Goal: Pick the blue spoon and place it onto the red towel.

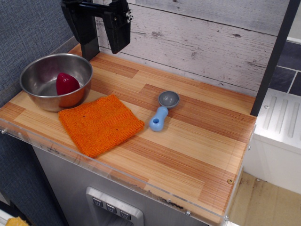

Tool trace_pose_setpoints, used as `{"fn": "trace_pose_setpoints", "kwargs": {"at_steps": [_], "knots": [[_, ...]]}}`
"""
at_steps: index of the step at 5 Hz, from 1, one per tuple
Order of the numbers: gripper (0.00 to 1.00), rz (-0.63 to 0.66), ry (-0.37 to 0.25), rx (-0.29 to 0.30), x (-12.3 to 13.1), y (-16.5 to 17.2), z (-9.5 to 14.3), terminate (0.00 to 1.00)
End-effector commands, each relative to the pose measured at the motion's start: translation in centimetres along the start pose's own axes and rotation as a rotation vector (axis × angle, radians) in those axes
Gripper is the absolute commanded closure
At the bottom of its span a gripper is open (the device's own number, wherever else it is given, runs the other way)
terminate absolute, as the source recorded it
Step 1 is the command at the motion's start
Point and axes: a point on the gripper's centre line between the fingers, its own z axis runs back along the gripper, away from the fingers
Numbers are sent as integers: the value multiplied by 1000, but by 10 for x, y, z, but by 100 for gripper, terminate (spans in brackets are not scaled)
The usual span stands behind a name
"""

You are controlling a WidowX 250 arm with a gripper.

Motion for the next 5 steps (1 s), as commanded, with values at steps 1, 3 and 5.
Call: {"fn": "trace_pose_setpoints", "kwargs": {"at_steps": [1, 3, 5], "knots": [[0, 0, 0, 0, 0, 0, 0, 0], [0, -30, 62, -2, 42, -11, -76, 0], [0, -34, 72, 48, 59, -24, -126, 0]]}}
